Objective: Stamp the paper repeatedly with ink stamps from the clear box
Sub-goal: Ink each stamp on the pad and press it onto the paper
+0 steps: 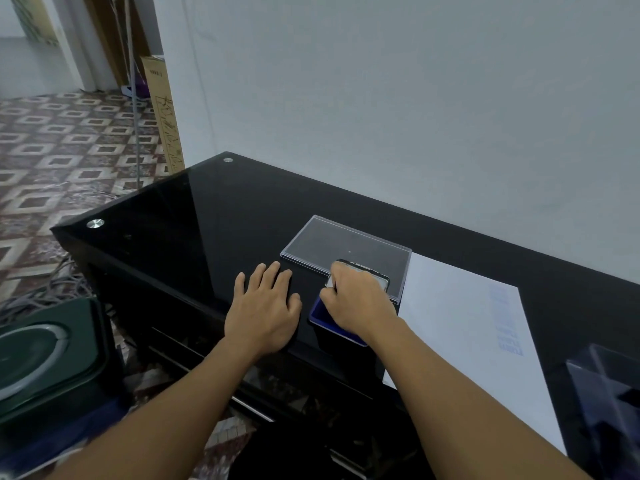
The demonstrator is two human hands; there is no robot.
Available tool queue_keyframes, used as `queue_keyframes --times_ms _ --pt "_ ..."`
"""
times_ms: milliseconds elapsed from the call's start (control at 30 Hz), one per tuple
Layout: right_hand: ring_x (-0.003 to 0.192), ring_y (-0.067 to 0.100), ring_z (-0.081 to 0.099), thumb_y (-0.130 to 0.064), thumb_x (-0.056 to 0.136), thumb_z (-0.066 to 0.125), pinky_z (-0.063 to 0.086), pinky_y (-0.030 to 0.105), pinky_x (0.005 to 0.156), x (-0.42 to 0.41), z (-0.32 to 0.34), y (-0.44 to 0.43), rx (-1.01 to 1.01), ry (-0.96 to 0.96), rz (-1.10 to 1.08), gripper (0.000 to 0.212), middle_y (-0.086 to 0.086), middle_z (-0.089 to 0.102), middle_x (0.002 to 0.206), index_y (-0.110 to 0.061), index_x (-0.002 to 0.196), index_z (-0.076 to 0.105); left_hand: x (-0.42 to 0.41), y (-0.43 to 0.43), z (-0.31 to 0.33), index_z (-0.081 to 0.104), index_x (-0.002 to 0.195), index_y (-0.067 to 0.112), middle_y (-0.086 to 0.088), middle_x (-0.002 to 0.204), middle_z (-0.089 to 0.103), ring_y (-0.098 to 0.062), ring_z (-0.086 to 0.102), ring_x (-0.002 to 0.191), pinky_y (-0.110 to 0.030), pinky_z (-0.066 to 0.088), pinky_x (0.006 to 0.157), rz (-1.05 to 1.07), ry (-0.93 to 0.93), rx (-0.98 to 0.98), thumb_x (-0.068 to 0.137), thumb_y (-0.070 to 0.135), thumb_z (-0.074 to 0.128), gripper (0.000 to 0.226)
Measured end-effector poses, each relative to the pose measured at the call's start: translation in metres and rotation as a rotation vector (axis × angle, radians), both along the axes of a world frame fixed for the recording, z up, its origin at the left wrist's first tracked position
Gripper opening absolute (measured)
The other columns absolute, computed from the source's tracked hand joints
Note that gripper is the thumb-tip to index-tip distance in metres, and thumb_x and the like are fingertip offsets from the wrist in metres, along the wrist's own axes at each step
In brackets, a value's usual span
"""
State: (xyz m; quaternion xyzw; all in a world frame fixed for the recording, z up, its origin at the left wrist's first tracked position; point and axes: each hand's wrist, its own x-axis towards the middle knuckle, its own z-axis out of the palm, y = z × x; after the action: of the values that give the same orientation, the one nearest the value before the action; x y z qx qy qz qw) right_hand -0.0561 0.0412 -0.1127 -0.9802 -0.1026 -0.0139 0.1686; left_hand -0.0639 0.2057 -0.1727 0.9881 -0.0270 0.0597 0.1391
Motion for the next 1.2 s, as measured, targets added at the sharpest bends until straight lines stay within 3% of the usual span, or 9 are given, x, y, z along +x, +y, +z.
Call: queue_keyframes --times_ms 367,500,800,1200 --pt "0.074 0.026 0.056 -0.026 0.097 0.048 0.044 0.032 0.058 -0.015 -0.009 0.000 0.020 -0.058 -0.029 0.011 0.006 0.061 0.085 -0.023 0.092 0.039 0.001 0.001 -0.002 0.023 0.155 0.024 -0.001 0.165 0.014 -0.021 0.005 0.152 -0.050 0.004 0.122 0.004 -0.009 0.000 0.101 0.047 0.024 0.058" --pt "0.079 0.024 0.060 -0.028 0.097 0.048 0.053 0.034 0.063 -0.013 -0.010 0.001 0.021 -0.035 -0.034 0.008 0.006 0.067 0.090 -0.023 0.095 0.043 0.001 0.000 -0.002 0.023 0.154 0.024 -0.001 0.165 0.014 -0.021 0.005 0.152 -0.050 0.004 0.122 0.005 -0.010 -0.004 0.101 0.047 0.025 0.058" --pt "0.089 0.021 0.064 -0.032 0.097 0.052 0.058 0.038 0.077 0.001 -0.001 0.004 -0.013 0.002 -0.016 0.010 0.002 0.067 0.096 -0.024 0.094 0.047 0.001 0.001 -0.002 0.022 0.155 0.025 0.000 0.165 0.013 -0.020 0.004 0.152 -0.049 0.003 0.122 0.010 -0.009 -0.001 0.101 0.048 0.024 0.059" --pt "0.077 0.020 0.055 -0.027 0.098 0.048 0.041 0.027 0.058 -0.013 -0.006 -0.001 0.039 -0.017 -0.016 0.012 0.000 0.060 0.086 -0.025 0.092 0.038 -0.001 0.002 -0.002 0.021 0.156 0.024 0.001 0.165 0.011 -0.020 0.002 0.152 -0.049 0.003 0.123 -0.001 0.003 -0.006 0.102 0.047 0.023 0.059"
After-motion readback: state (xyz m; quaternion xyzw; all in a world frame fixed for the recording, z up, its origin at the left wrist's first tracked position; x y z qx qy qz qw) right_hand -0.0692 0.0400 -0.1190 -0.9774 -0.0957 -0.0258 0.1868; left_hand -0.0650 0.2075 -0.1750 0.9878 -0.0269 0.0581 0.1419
